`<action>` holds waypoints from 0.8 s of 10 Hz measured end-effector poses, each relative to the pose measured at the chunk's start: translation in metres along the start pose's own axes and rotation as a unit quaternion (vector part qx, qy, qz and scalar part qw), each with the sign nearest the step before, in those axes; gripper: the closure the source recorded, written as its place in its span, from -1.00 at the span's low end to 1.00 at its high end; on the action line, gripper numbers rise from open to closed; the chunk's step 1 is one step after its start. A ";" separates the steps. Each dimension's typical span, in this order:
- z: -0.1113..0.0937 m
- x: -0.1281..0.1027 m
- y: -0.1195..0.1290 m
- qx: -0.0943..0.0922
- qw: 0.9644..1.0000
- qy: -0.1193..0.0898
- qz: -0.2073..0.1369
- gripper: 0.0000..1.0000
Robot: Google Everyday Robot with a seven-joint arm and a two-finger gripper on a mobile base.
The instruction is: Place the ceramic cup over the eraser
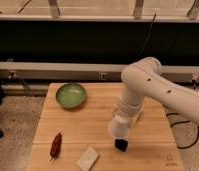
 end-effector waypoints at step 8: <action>-0.001 -0.008 0.033 -0.012 0.999 -0.003 0.033 1.00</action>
